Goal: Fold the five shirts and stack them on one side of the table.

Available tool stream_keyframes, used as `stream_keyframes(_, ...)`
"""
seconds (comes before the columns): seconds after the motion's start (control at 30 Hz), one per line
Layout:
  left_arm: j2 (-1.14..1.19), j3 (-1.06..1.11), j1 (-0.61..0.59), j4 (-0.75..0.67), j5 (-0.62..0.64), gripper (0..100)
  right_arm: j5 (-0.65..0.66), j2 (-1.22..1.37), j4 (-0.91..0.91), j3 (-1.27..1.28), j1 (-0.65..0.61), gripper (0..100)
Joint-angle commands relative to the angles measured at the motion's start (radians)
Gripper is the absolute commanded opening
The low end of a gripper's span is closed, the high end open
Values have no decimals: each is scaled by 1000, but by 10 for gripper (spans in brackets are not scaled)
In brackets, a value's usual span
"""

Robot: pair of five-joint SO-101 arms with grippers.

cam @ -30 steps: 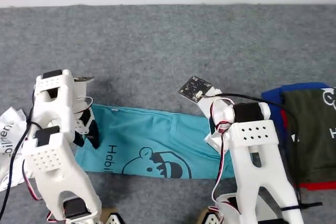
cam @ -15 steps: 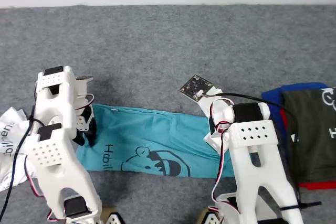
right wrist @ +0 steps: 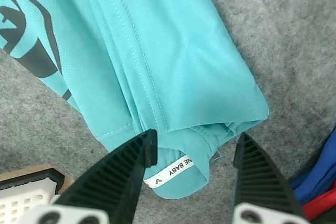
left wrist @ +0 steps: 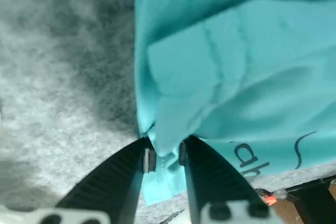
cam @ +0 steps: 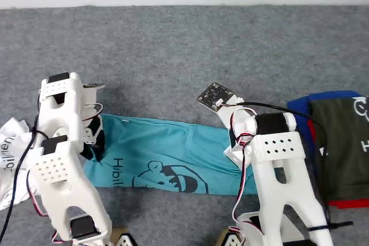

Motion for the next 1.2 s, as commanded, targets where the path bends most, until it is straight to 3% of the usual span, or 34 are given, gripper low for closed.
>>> stream_keyframes(0.0,-6,-18,-9,15,-12,93,-12,-30,5,-3,4,245)
stream_keyframes(0.17,-6,-18,-9,15,-14,153,-12,-30,5,-3,4,245)
stream_keyframes(0.53,-57,-170,-29,15,-34,152,-11,-30,-1,-3,7,245)
stream_keyframes(0.83,-18,-134,-66,15,-35,156,-12,-30,-1,-3,10,245)
stream_keyframes(1.0,38,-136,-127,15,-161,193,-12,-30,-2,-3,10,245)
stream_keyframes(1.17,15,-139,-140,15,-163,245,-11,-30,-2,-3,5,245)
